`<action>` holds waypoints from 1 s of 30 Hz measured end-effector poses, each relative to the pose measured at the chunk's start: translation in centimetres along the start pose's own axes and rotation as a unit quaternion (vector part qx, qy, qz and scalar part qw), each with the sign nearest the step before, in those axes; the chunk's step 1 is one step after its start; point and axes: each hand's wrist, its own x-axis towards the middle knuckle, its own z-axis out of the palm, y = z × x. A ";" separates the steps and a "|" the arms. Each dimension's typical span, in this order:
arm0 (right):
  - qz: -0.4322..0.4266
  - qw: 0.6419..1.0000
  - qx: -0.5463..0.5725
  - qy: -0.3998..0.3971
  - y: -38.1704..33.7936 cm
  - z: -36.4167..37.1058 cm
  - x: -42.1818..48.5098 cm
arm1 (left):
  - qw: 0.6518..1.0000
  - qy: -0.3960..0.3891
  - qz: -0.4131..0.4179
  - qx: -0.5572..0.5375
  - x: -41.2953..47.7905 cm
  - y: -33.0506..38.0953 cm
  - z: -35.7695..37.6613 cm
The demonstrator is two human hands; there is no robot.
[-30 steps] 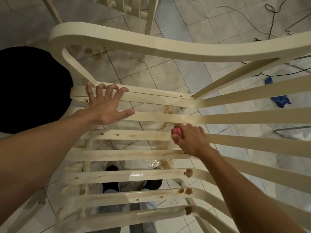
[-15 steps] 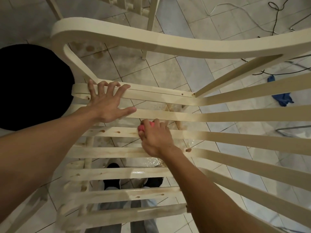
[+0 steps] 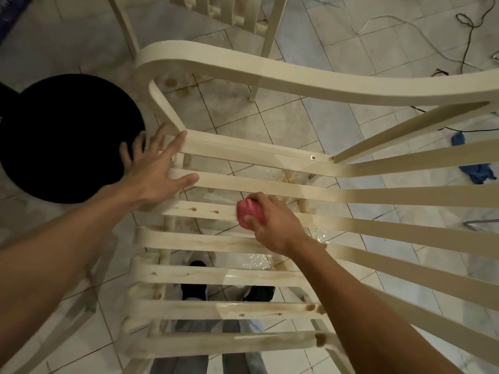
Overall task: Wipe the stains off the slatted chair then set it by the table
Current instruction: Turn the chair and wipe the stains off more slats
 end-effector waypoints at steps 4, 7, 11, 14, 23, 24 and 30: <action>0.006 1.000 -0.007 0.002 -2.1 0.8 0.8 | 0.989 -0.047 -0.010 -0.143 -0.3 0.1 0.7; -0.006 1.000 -0.009 -0.008 -3.9 1.7 1.4 | 0.980 -0.042 -0.017 -0.194 -0.6 0.6 0.8; 0.003 1.000 -0.008 -0.001 -5.6 2.6 2.0 | 0.977 -0.048 -0.015 -0.207 -0.6 0.4 0.7; 0.005 0.997 -0.002 0.073 -6.0 4.1 1.2 | 0.977 -0.054 -0.016 -0.207 -0.5 0.2 0.9; 0.032 0.992 -0.066 0.103 -0.6 2.8 -0.3 | 0.976 -0.059 -0.011 -0.211 -0.6 0.0 0.4; 0.035 0.992 -0.069 0.097 -0.9 2.9 -0.1 | 0.976 -0.058 -0.012 -0.209 -0.5 0.0 0.4; 0.016 0.995 -0.056 0.076 -5.5 4.4 1.3 | 0.977 -0.050 -0.012 -0.207 -0.2 0.0 0.9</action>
